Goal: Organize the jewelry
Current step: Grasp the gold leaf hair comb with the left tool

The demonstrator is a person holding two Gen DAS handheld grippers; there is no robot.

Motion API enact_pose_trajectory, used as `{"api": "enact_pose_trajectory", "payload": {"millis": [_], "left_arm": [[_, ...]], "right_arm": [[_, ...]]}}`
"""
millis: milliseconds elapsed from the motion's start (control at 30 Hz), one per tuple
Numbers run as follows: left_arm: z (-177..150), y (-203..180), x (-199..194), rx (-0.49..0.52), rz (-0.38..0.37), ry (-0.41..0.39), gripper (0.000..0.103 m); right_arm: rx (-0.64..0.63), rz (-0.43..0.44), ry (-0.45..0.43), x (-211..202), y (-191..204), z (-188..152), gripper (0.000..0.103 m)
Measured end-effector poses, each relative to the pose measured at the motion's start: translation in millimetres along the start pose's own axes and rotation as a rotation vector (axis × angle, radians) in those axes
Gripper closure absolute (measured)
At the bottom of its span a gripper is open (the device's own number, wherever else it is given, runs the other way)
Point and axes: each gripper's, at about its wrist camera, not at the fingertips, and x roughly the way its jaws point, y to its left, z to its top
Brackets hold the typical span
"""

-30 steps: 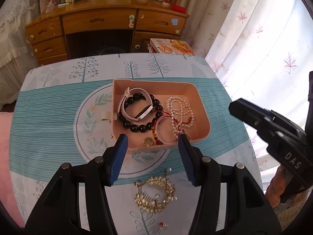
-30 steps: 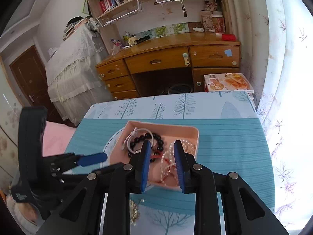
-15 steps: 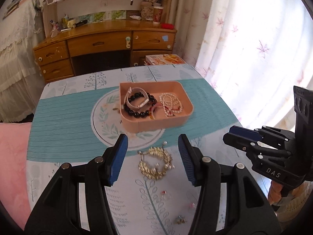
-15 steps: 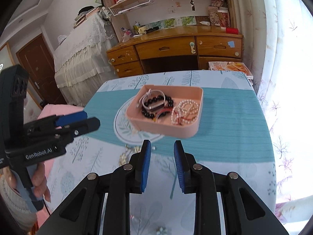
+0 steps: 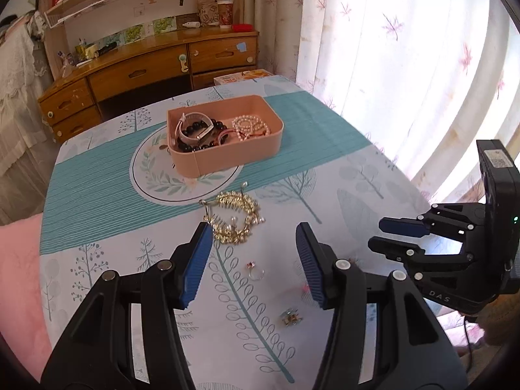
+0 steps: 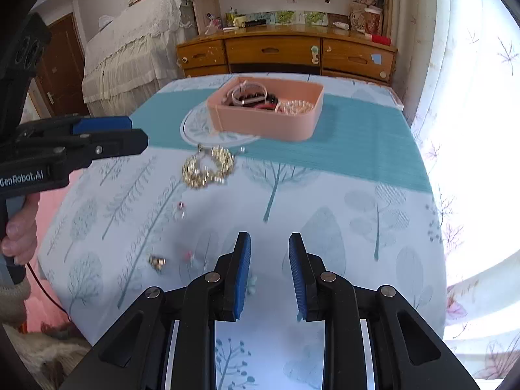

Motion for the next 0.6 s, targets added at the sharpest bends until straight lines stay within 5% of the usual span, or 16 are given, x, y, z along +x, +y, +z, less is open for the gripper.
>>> {"api": "enact_pose_trajectory", "payload": {"millis": [300, 600], "left_arm": [[-14.5, -1.4, 52.8, 0.203, 0.018, 0.085, 0.054], [7.8, -2.1, 103.5, 0.345, -0.104, 0.153, 0.087]], "right_arm": [[-0.012, 0.037, 0.038, 22.6, 9.9, -29.4, 0.079], [0.023, 0.068, 0.012, 33.7, 4.1, -25.0, 0.079]]}}
